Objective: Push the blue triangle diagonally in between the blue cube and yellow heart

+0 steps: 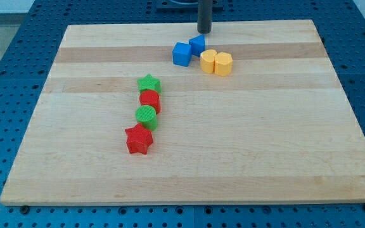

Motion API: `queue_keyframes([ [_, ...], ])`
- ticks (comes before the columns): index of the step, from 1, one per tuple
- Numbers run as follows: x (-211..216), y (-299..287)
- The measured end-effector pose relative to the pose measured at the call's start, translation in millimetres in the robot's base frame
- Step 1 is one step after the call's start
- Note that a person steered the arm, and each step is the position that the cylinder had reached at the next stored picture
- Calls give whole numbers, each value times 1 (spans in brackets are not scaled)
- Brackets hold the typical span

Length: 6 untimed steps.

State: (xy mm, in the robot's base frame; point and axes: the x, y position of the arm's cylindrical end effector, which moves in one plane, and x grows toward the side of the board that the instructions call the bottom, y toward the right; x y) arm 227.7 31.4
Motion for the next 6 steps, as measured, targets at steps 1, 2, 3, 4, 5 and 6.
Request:
queue_keyframes([
  [1, 30, 0],
  [2, 56, 0],
  [3, 60, 0],
  [4, 59, 0],
  [5, 61, -13],
  [6, 65, -19],
])
